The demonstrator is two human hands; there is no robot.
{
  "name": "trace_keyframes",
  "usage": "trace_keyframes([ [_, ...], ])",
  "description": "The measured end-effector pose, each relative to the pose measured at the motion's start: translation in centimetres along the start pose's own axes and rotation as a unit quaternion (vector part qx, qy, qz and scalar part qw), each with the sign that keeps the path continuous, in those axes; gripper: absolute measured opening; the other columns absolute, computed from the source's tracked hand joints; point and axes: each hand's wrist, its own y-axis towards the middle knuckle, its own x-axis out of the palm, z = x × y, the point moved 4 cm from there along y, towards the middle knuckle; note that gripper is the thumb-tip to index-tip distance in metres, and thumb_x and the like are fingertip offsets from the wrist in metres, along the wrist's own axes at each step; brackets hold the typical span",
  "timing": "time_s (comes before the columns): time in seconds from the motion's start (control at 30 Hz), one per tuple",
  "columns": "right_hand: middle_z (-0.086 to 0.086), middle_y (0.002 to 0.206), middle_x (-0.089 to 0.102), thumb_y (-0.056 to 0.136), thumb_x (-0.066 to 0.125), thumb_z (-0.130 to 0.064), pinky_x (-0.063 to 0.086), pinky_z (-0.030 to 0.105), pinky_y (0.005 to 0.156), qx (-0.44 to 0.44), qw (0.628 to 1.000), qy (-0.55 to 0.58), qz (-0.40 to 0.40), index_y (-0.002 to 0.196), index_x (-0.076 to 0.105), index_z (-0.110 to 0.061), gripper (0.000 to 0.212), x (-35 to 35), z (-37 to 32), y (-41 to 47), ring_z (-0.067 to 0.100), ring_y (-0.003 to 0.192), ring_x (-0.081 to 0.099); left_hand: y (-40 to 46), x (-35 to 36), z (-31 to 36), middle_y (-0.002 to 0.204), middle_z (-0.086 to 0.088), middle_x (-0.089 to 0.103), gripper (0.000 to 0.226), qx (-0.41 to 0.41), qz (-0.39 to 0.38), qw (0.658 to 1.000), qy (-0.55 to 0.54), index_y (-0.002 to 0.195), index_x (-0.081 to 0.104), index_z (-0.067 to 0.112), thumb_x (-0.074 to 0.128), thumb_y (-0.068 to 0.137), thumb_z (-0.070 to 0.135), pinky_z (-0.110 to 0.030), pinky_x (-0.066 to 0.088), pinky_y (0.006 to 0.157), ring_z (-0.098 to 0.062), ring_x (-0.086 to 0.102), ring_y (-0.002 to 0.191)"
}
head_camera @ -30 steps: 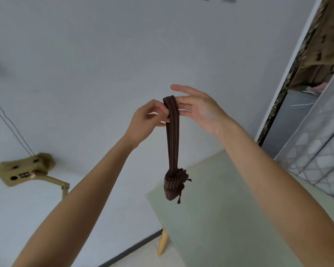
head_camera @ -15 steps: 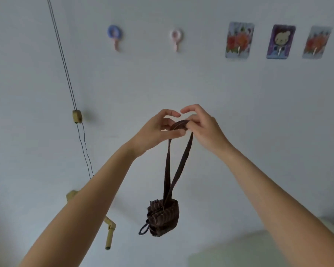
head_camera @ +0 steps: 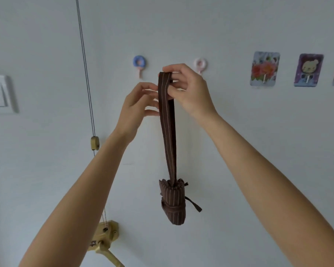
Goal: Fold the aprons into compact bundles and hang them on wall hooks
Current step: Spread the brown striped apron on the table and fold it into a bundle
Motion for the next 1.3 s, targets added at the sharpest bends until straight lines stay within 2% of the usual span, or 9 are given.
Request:
trace_keyframes([
  [0.17,-0.01,0.082,0.071,0.077,0.068,-0.022,0.054,0.034,0.071,-0.068,0.986,-0.141,0.06,0.099,0.061,-0.015,0.024,2.6,-0.4,2.8,0.006,0.071,0.066,1.0,-2.1,0.7,0.078,0.001,0.064,0.016,-0.009,0.058,0.997,0.045,0.095,0.059,0.009,0.046,0.098,0.018,-0.025,0.054,0.07,-0.014,0.064,0.076],
  [0.33,-0.004,0.082,0.068,0.083,0.056,-0.022,0.038,0.029,0.056,-0.085,0.939,-0.322,0.087,0.103,0.051,-0.014,0.023,5.1,0.3,4.8,0.024,0.074,0.062,3.6,-5.2,0.1,0.081,-0.005,0.067,0.018,0.006,0.168,0.966,0.199,0.091,0.065,0.009,0.054,0.092,0.023,-0.039,0.058,0.068,-0.022,0.066,0.072],
  [0.47,-0.008,0.085,0.065,0.084,0.055,-0.02,0.034,0.027,0.055,-0.091,0.935,-0.327,0.104,0.1,0.051,-0.011,0.019,6.5,-0.2,5.1,0.023,0.071,0.06,4.6,-7.0,0.6,0.08,0.004,0.068,0.017,0.021,0.225,0.924,0.309,0.085,0.064,0.02,0.054,0.089,0.034,-0.042,0.056,0.072,-0.019,0.066,0.072],
  [0.6,-0.006,0.079,0.061,0.083,0.056,-0.014,0.039,0.029,0.059,-0.069,0.953,-0.283,0.081,0.102,0.052,-0.011,0.02,6.6,1.1,4.2,0.021,0.074,0.059,4.0,-7.0,0.5,0.075,0.004,0.07,0.014,0.03,0.182,0.904,0.386,0.082,0.067,0.017,0.063,0.083,0.031,-0.035,0.054,0.072,-0.016,0.065,0.066],
  [0.73,-0.007,0.068,0.055,0.078,0.063,-0.01,0.05,0.037,0.068,0.0,0.985,-0.168,0.033,0.102,0.053,-0.009,0.026,7.1,4.0,1.3,0.017,0.066,0.058,2.2,-6.6,-1.2,0.074,0.001,0.07,0.007,-0.014,0.131,0.946,0.295,0.087,0.067,0.014,0.068,0.082,0.018,-0.035,0.058,0.068,-0.015,0.068,0.065],
  [0.93,-0.001,0.087,0.068,0.084,0.067,-0.015,0.055,0.028,0.065,0.118,0.991,-0.015,-0.055,0.088,0.059,-0.02,0.01,7.2,6.4,-4.3,0.015,0.079,0.068,-2.9,-6.4,-4.5,0.081,0.003,0.069,0.015,-0.082,0.074,0.951,0.288,0.091,0.065,0.019,0.054,0.093,0.029,-0.027,0.057,0.072,-0.011,0.067,0.069],
  [1.03,-0.01,0.085,0.066,0.087,0.065,-0.02,0.048,0.016,0.075,0.121,0.986,-0.067,-0.097,0.089,0.068,-0.019,0.004,7.5,7.2,-9.8,0.003,0.081,0.063,-7.5,-5.8,-7.3,0.09,0.001,0.068,0.027,-0.144,-0.008,0.945,0.292,0.1,0.062,0.021,0.045,0.096,0.042,-0.034,0.056,0.079,-0.013,0.066,0.079],
  [1.1,-0.007,0.09,0.065,0.087,0.065,-0.023,0.04,0.018,0.08,0.114,0.978,-0.147,-0.09,0.09,0.071,-0.017,0.01,7.8,8.6,-14.2,0.009,0.086,0.057,-10.7,-5.6,-8.9,0.095,0.007,0.066,0.026,-0.167,-0.051,0.927,0.333,0.107,0.061,0.025,0.051,0.092,0.044,-0.022,0.051,0.081,-0.007,0.064,0.085],
  [1.3,0.0,0.099,0.051,0.087,0.064,-0.017,0.039,0.011,0.068,0.074,0.971,-0.222,0.039,0.115,0.062,-0.016,0.029,7.5,8.1,-21.6,0.008,0.077,0.047,-15.0,-4.7,-7.2,0.078,0.021,0.061,0.016,-0.088,0.031,0.94,0.328,0.095,0.063,0.024,0.066,0.083,0.016,-0.006,0.044,0.069,0.012,0.058,0.073],
])
